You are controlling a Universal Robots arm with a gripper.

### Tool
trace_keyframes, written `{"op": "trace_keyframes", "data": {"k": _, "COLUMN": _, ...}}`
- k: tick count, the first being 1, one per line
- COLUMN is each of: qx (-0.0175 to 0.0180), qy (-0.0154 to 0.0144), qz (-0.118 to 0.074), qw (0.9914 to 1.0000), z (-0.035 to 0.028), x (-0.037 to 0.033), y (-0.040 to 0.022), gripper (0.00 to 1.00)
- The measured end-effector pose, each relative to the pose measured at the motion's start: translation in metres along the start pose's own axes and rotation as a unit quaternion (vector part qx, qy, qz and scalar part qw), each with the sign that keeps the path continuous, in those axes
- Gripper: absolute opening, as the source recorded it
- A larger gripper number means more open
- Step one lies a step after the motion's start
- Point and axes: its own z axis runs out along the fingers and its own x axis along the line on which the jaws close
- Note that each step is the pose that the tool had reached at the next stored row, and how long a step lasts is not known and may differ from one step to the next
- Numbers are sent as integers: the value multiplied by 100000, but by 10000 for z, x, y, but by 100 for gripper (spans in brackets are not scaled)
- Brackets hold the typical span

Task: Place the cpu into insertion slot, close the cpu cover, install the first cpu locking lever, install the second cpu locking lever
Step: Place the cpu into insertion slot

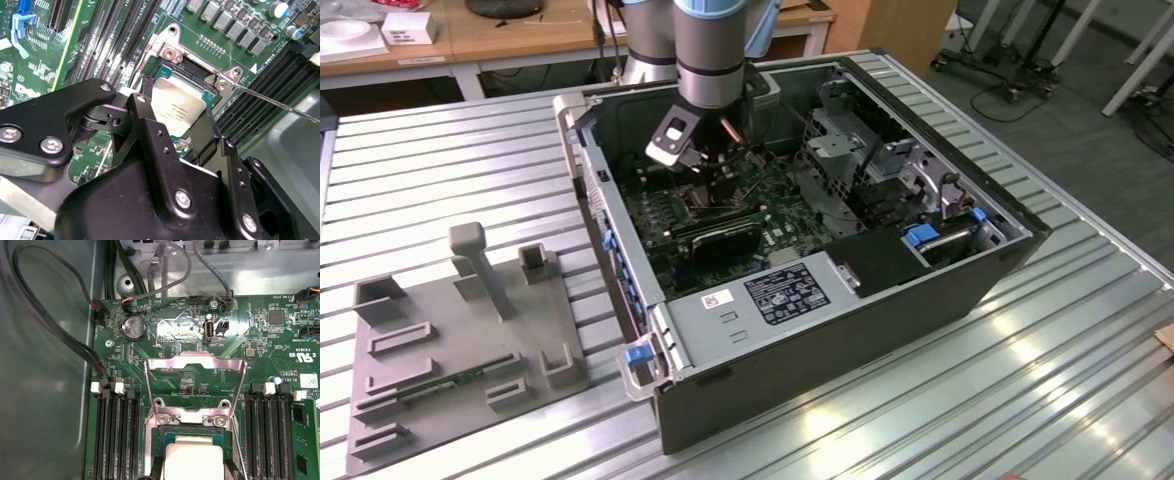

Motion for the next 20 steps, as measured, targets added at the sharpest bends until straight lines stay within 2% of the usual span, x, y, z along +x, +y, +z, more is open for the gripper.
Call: {"op": "trace_keyframes", "data": {"k": 20, "qx": -4, "qy": 18, "qz": -189, "qw": 100000, "z": 29, "x": 1, "y": -1, "gripper": 54}}
